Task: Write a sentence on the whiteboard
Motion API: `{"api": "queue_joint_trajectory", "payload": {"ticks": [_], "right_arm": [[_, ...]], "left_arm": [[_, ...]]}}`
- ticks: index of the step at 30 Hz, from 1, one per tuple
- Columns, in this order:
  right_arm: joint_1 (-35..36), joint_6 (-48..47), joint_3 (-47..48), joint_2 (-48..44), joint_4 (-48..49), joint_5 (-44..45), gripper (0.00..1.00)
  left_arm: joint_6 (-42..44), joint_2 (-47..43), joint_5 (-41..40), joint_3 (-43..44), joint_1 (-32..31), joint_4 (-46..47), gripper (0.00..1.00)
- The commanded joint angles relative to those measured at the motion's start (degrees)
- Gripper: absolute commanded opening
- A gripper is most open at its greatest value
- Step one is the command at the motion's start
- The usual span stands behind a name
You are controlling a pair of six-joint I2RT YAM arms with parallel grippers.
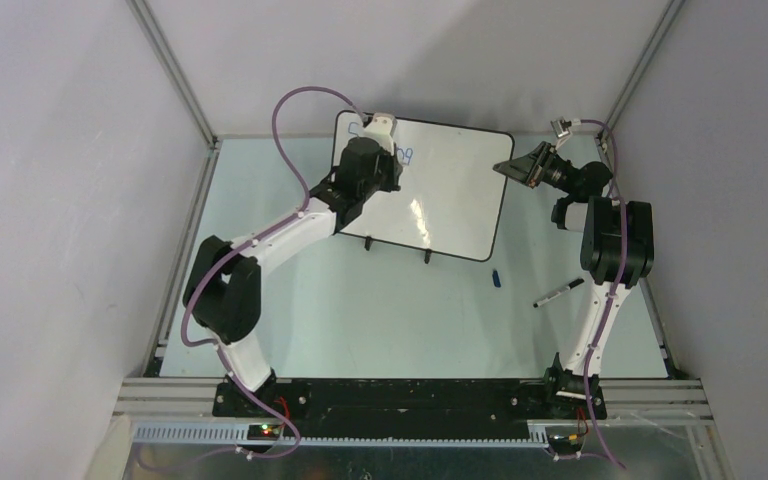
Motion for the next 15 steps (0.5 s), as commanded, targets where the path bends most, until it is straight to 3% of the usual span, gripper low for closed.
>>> {"api": "queue_joint_trajectory", "payload": {"ticks": [1, 15], "right_arm": [[-0.33, 1.97, 0.45, -4.35, 2.49, -0.20, 0.00], [-0.37, 1.95, 0.45, -4.27, 2.48, -0.17, 0.00]], "left_arm": [[0.69, -2.56, -0.58, -1.41, -0.42, -0.92, 0.00], [1.16, -2.86, -2.09, -1.38, -0.40, -1.74, 0.00]]}}
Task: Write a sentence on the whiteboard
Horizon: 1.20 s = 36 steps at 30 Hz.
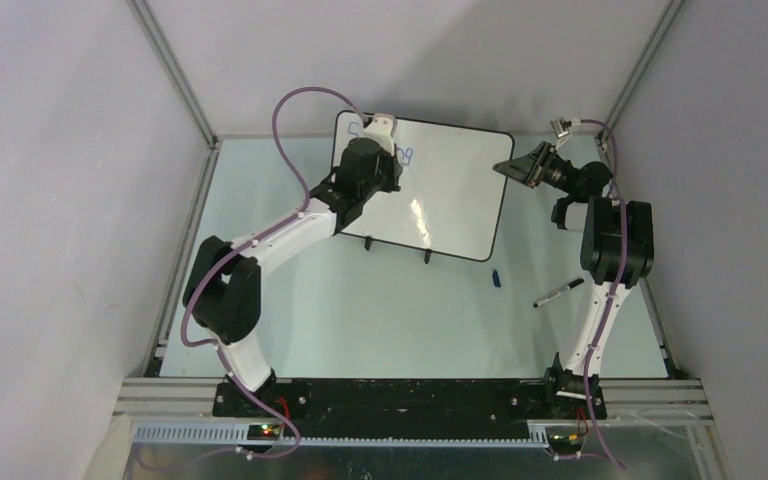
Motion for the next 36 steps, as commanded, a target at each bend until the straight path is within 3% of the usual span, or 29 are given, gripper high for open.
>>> {"api": "queue_joint_trajectory", "payload": {"ticks": [1, 24, 36], "right_arm": [[-0.39, 1.87, 0.44, -4.26, 2.46, -0.19, 0.00], [-0.30, 1.85, 0.44, -4.33, 2.46, -0.10, 0.00], [-0.30, 1.86, 0.47, -4.35, 2.50, -0.19, 0.00]], "left_arm": [[1.17, -2.45, -1.66, -0.50, -0.24, -1.70, 0.00], [2.04, -2.51, -6.52, 0.95, -0.26, -1.99, 0.00], [2.01, -4.07, -3.81, -0.77, -0.26, 0.78, 0.00]]}}
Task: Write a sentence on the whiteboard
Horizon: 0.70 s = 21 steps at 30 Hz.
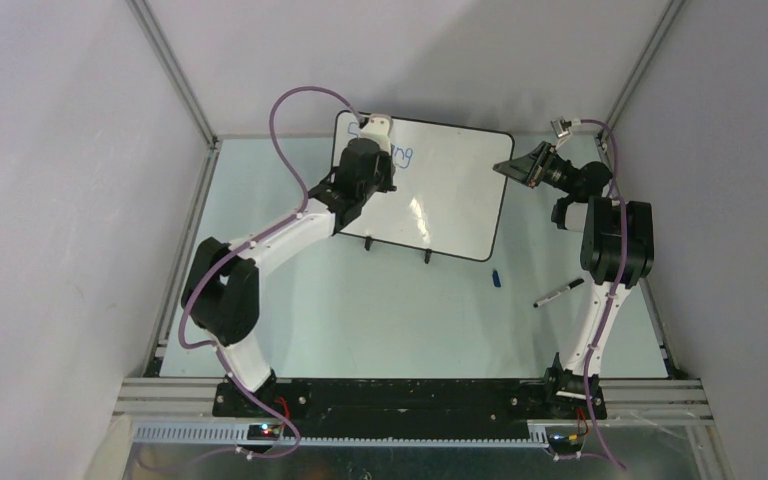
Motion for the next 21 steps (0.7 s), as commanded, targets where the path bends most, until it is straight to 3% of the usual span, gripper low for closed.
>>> {"api": "queue_joint_trajectory", "payload": {"ticks": [1, 12, 21], "right_arm": [[-0.30, 1.85, 0.50, -4.37, 2.44, -0.17, 0.00], [-0.23, 1.67, 0.47, -4.42, 2.51, -0.25, 0.00], [-0.30, 1.72, 0.49, -4.35, 2.44, -0.19, 0.00]], "left_arm": [[1.40, -4.57, 1.47, -1.77, -0.16, 3.79, 0.00], [2.18, -13.27, 1.18, -9.36, -0.12, 9.15, 0.00], [4.96, -20.67, -3.66, -20.23, -0.13, 22.21, 0.00]]}}
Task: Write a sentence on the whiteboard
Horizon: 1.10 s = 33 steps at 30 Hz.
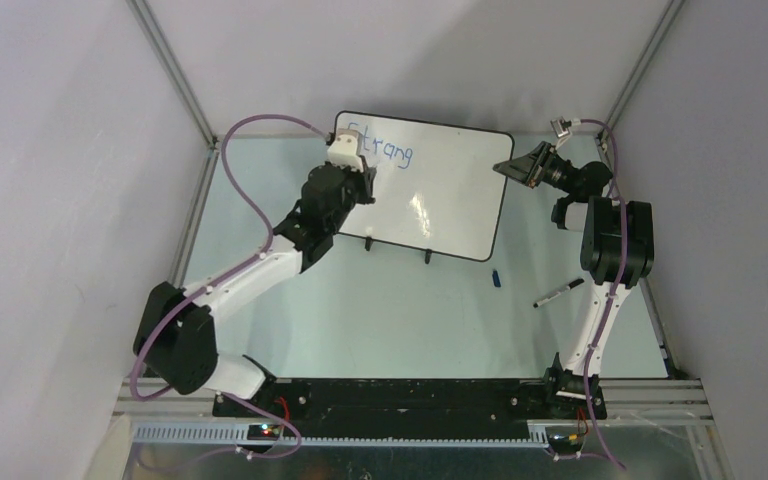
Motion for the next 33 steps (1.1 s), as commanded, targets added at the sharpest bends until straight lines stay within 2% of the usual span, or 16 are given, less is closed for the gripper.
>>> {"api": "queue_joint_trajectory", "payload": {"ticks": [1, 19, 33], "right_arm": [[-0.33, 1.88, 0.47, -4.23, 2.46, 0.00, 0.00], [-0.37, 2.25, 0.44, -4.48, 2.46, 0.56, 0.00], [-0.31, 2.40, 0.47, -4.48, 2.45, 0.71, 0.00]], "left_arm": [[2.59, -3.88, -2.99, -2.95, -0.16, 9.07, 0.00], [0.64, -1.46, -1.46, -3.30, -0.15, 12.40, 0.00], [-2.04, 4.51, 5.76, 1.70, -0.90, 12.17, 0.00]]}}
